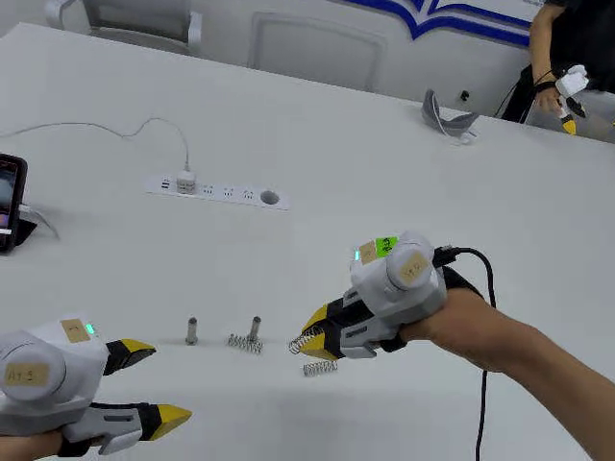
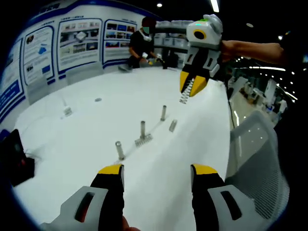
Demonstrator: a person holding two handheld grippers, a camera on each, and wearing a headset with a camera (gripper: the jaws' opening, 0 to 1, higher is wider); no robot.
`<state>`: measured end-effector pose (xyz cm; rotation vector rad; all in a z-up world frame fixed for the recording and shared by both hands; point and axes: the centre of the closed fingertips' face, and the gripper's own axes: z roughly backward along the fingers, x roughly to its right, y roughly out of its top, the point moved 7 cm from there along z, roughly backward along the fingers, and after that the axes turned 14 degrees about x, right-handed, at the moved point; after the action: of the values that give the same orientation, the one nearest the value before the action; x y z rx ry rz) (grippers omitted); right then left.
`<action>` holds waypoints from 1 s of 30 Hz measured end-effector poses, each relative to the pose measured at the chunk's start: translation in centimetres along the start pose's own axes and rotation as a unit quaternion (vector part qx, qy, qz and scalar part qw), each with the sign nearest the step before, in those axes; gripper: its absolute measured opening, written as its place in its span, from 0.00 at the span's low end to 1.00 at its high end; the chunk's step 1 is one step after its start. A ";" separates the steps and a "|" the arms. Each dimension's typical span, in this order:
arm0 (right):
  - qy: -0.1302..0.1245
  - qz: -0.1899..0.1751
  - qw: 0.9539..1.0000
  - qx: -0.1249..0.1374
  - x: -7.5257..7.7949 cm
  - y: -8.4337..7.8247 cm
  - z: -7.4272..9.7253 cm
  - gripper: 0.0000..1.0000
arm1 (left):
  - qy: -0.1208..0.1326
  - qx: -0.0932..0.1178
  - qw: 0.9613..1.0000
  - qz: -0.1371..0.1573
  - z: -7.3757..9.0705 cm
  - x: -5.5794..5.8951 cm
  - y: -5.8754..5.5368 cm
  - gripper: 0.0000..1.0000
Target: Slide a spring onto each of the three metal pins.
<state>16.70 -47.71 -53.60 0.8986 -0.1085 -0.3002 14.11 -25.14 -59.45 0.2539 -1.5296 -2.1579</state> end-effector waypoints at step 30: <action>0.050 0.069 0.996 -0.023 3.3 3.7 -7.2 0.13 | 0.065 0.008 0.997 0.028 3.0 -0.6 -1.1 0.65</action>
<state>22.19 -41.11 -55.31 0.8540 -0.0705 -0.1294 13.09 -22.07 -59.43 0.3464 -1.4643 -2.0443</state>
